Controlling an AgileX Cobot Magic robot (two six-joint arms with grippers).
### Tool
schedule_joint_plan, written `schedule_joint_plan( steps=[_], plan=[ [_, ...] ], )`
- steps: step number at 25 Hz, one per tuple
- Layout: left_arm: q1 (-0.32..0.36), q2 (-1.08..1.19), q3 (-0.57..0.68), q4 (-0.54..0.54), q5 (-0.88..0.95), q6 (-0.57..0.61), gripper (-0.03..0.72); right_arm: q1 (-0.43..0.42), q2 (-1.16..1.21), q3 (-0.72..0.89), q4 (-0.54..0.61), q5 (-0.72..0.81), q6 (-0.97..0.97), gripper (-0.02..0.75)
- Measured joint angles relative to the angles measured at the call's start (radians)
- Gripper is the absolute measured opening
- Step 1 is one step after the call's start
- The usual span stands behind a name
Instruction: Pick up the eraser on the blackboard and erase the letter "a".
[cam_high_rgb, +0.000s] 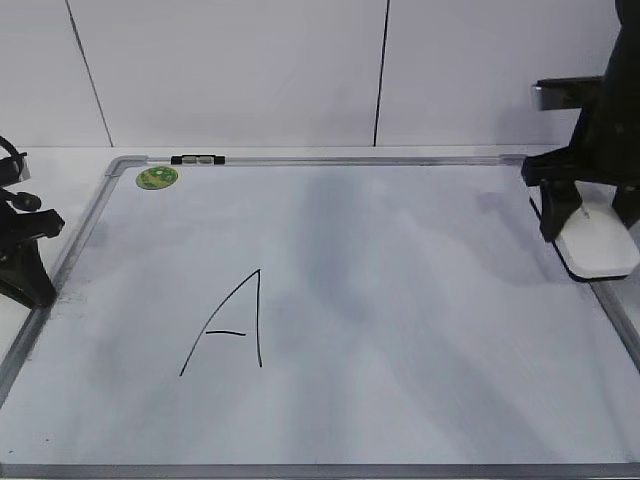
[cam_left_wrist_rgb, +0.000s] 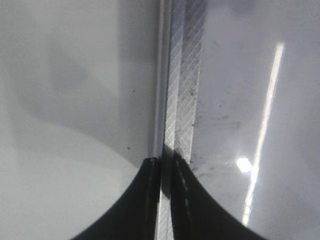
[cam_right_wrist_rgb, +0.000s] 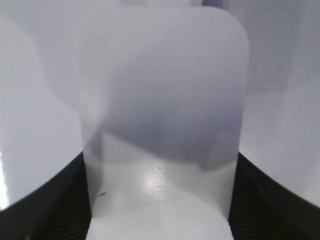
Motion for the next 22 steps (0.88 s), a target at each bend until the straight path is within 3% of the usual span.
schedule_joint_plan(
  steps=[22],
  plan=[
    [0.000,0.000,0.000,0.000,0.000,0.000,0.036,-0.055,0.040,0.105,0.080,-0.014,-0.026,0.531]
  ],
)
